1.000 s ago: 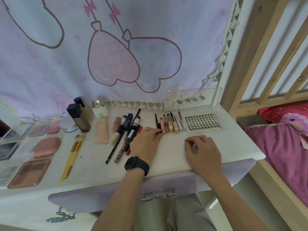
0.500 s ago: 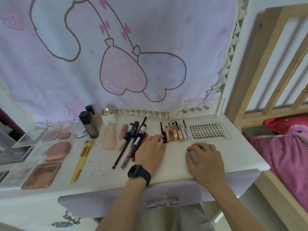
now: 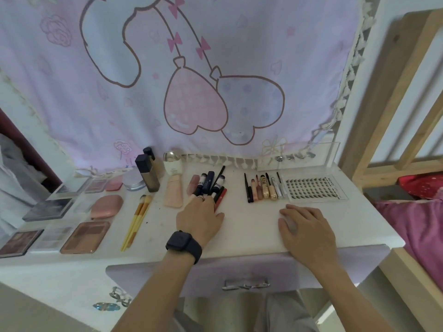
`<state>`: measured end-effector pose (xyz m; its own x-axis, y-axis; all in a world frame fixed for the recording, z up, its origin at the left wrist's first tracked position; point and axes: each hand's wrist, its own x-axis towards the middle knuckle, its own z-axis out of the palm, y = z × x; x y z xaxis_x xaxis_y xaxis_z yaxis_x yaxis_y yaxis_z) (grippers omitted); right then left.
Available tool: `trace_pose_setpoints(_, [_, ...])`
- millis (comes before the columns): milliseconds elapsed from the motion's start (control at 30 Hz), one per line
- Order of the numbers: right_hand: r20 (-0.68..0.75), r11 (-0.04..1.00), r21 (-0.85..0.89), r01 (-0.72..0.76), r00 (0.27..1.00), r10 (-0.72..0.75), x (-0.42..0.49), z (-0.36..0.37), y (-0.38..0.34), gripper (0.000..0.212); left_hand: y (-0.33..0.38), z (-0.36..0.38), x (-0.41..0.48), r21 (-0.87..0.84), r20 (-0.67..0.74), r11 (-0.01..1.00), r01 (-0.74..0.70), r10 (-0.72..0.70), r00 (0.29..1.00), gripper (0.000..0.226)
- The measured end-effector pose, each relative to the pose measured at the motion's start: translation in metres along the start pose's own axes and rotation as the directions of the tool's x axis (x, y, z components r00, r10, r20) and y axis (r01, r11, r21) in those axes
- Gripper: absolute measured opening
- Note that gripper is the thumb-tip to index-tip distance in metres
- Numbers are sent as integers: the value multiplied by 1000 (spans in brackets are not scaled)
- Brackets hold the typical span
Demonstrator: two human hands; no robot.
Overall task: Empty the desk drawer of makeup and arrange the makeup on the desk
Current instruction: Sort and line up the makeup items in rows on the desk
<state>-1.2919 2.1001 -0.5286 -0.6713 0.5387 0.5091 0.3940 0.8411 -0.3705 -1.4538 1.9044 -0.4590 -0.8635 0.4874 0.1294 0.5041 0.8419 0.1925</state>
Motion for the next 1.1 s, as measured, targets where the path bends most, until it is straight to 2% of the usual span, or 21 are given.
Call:
trace_pose_setpoints(133, [15,1000,12,-2,1000,2,0,-1,0,27,7,5,5,77,-66,997,-18,23,998,26])
trace_pose_setpoints(233, [12,1000,1,-1,1000,1,0,-2,0,32,12,6,8,136,-49,991,14,-7,999,23])
trace_pose_setpoints(367, [28,1000,16,-25,999,25,-1,-2,0,27,17,6,8,187,-19,982,6,-2,1000,22])
trace_pose_setpoints(467, [67,998,31,-58,996,56,-1,-6,-2,29,15,7,-2,158,-109,986,-49,66,992,23])
trace_pose_setpoints(533, [133,988,86,-125,985,113,1,-11,-5,34,11,9,-12,93,-231,986,-139,157,960,22])
trace_pose_setpoints(633, [225,904,335,-265,954,196,10,-24,-13,52,9,19,-22,93,-408,929,-359,364,837,14])
trace_pose_setpoints(700, [276,805,499,-321,939,204,14,-28,-23,54,12,27,-22,94,-453,893,-440,432,780,12])
trace_pose_setpoints(767, [314,757,561,-336,932,181,16,-28,-32,49,18,33,-21,71,-452,872,-485,461,764,12])
trace_pose_setpoints(867, [334,772,534,-346,925,183,17,-23,-34,53,25,42,-21,47,-479,837,-546,498,723,11])
trace_pose_setpoints(967, [354,850,419,-320,919,172,16,-18,-31,66,25,47,-23,6,-494,828,-561,491,718,16])
trace_pose_setpoints(1100, [325,903,326,-280,930,171,9,-14,-33,55,24,47,-25,-15,-440,813,-582,518,734,26])
